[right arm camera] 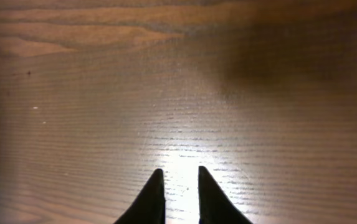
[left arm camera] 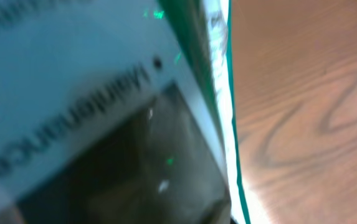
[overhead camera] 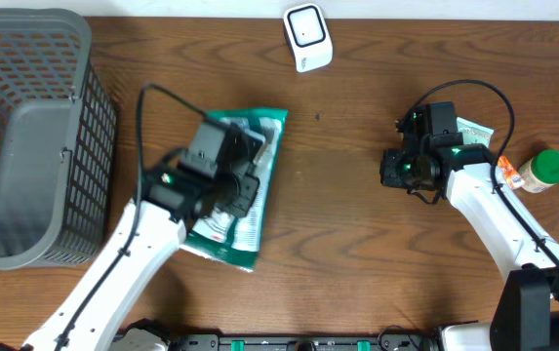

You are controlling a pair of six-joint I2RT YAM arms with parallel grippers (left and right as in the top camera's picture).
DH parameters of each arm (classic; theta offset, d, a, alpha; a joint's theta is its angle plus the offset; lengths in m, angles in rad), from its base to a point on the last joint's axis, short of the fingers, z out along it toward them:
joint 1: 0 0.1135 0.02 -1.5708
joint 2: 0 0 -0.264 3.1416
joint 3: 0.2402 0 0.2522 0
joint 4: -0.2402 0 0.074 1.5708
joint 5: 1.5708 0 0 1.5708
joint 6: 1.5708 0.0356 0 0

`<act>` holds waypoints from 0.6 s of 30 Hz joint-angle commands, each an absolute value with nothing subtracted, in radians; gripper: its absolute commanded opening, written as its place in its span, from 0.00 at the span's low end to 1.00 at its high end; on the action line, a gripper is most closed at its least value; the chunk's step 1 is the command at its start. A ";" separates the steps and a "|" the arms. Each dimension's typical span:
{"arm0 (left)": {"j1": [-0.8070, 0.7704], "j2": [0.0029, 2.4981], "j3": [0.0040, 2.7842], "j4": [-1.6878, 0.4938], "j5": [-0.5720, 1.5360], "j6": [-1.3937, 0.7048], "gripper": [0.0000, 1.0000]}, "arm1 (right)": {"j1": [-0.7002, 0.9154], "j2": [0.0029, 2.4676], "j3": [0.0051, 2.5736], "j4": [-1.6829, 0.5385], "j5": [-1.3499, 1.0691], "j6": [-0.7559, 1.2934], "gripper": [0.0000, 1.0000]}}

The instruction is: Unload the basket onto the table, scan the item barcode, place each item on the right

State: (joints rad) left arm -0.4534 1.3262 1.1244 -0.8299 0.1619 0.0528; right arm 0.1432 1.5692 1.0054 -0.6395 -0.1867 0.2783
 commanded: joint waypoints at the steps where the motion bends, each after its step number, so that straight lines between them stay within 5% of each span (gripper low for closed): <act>1: -0.449 1.398 1.386 -0.987 -0.025 0.127 0.07 | 0.136 1.562 1.015 -0.640 -0.191 0.260 0.19; 9: -0.449 1.667 1.946 -1.302 -0.241 0.126 0.07 | 0.136 1.562 1.015 -0.646 -0.202 0.257 0.31; 11: -0.449 1.726 2.036 -1.263 -0.320 0.128 0.07 | 0.138 1.562 1.013 -0.648 -0.242 0.257 0.50; 14: -0.449 1.772 2.057 -1.110 -0.387 0.204 0.07 | 0.139 1.562 1.011 -0.669 -0.325 0.257 0.98; 18: -0.449 1.829 2.057 -0.977 -0.387 0.353 0.07 | 0.135 1.562 1.011 -0.729 -0.334 0.229 0.99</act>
State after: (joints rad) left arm -0.4526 1.7908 2.0415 -1.0069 -0.3241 0.2184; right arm 0.1387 1.5692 1.0054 -0.7013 -0.2859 0.2562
